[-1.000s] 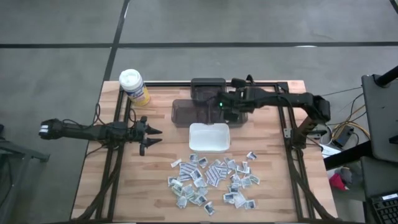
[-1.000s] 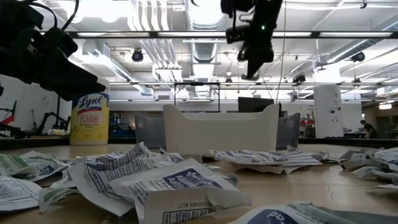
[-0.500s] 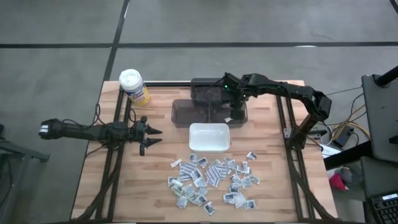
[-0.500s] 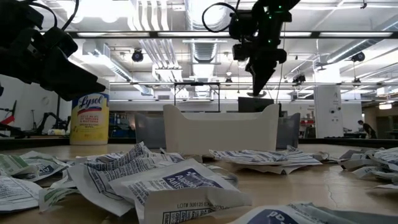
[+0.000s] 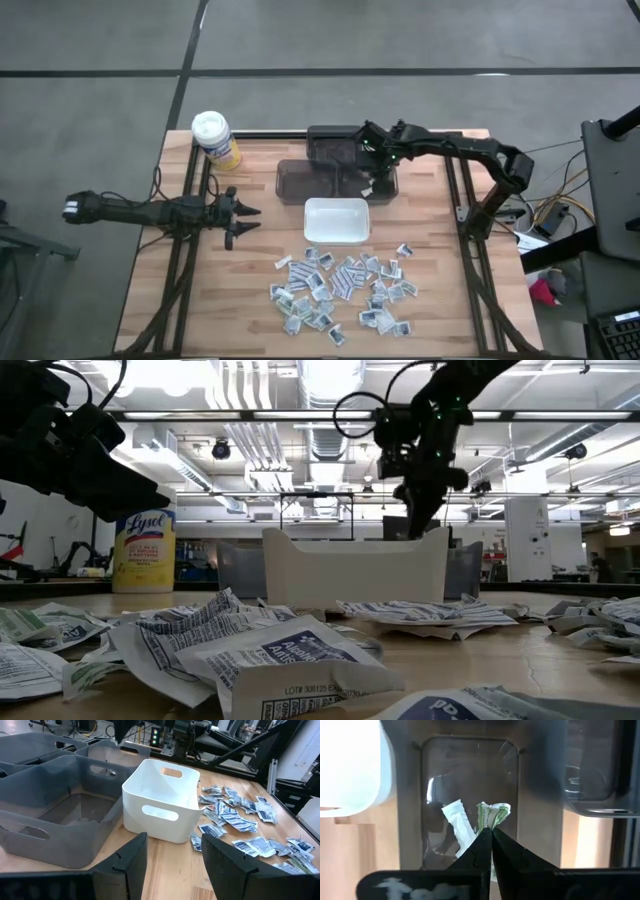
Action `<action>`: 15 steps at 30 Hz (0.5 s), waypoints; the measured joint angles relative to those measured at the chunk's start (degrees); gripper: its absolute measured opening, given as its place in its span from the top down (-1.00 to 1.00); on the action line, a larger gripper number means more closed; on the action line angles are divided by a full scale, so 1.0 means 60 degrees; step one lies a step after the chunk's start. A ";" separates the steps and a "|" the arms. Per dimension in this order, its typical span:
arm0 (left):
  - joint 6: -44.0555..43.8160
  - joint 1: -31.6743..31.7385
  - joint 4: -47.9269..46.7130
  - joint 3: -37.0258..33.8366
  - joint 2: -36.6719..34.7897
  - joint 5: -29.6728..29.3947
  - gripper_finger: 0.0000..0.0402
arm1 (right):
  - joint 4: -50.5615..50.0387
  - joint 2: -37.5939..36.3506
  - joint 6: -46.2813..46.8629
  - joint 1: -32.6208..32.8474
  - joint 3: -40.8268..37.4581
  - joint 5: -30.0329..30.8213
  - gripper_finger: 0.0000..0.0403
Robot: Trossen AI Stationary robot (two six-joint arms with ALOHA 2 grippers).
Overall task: Pick & Place First Aid Supplies
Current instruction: Put the green bandage into the bottom right black bin
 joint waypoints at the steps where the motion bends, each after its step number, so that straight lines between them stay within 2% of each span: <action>1: 0.0000 0.0002 0.0000 0.0000 0.0000 0.0001 0.09 | 0.0149 0.0003 -0.0038 0.0000 -0.0177 0.0000 0.96; 15: 0.0000 0.0002 0.0000 0.0004 0.0000 -0.0098 0.09 | 0.1895 0.0013 -0.0142 -0.0011 -0.2153 -0.0069 0.96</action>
